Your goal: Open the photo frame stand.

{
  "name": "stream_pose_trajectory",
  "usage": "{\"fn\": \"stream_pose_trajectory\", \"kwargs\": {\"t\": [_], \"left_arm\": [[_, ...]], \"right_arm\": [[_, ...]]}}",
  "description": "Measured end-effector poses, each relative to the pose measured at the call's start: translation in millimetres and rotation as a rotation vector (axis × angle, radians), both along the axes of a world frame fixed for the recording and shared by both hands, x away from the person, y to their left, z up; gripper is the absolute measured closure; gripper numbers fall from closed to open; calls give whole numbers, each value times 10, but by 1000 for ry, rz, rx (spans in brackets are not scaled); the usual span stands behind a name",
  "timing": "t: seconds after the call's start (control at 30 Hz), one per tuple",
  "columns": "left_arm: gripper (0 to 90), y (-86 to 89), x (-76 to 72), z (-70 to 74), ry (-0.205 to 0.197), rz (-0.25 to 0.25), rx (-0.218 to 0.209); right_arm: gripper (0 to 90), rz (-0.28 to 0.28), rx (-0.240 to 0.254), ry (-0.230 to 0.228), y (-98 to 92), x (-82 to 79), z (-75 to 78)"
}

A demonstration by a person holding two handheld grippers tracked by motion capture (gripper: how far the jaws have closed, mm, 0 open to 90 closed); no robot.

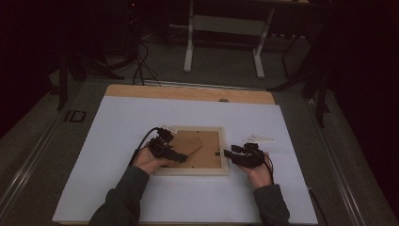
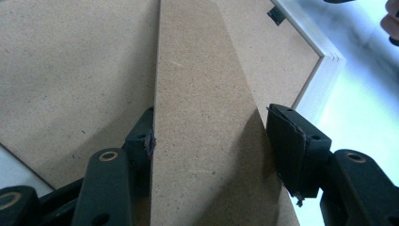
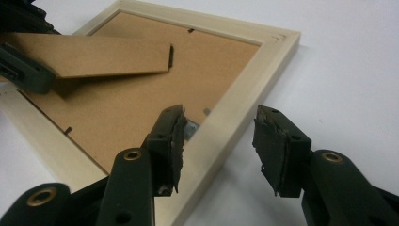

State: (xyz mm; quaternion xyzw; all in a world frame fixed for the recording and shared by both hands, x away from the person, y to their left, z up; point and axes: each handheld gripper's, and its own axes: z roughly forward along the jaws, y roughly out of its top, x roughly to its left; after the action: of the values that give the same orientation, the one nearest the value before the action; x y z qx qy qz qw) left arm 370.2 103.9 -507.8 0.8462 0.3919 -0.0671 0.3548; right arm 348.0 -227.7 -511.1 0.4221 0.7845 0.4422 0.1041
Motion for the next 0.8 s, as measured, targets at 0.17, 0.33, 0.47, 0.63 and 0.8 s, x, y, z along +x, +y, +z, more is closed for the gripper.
{"fn": "stream_pose_trajectory", "kwargs": {"t": [0.17,0.33,0.47,0.63,0.8], "left_arm": [[425,1,-15,-3,-13,4,-4],[426,-6,-40,3,-35,6,0],[426,-4,-66,11,-53,8,2],[425,-14,-93,30,-76,10,7],[425,-23,-121,50,-106,1,17]], "right_arm": [[524,-1,-6,10,53,61,-3],[521,-5,-22,25,82,126,-28],[520,-12,-18,39,88,176,-41],[520,-25,-7,46,92,222,-50],[519,-31,-1,48,107,267,-27]]}}
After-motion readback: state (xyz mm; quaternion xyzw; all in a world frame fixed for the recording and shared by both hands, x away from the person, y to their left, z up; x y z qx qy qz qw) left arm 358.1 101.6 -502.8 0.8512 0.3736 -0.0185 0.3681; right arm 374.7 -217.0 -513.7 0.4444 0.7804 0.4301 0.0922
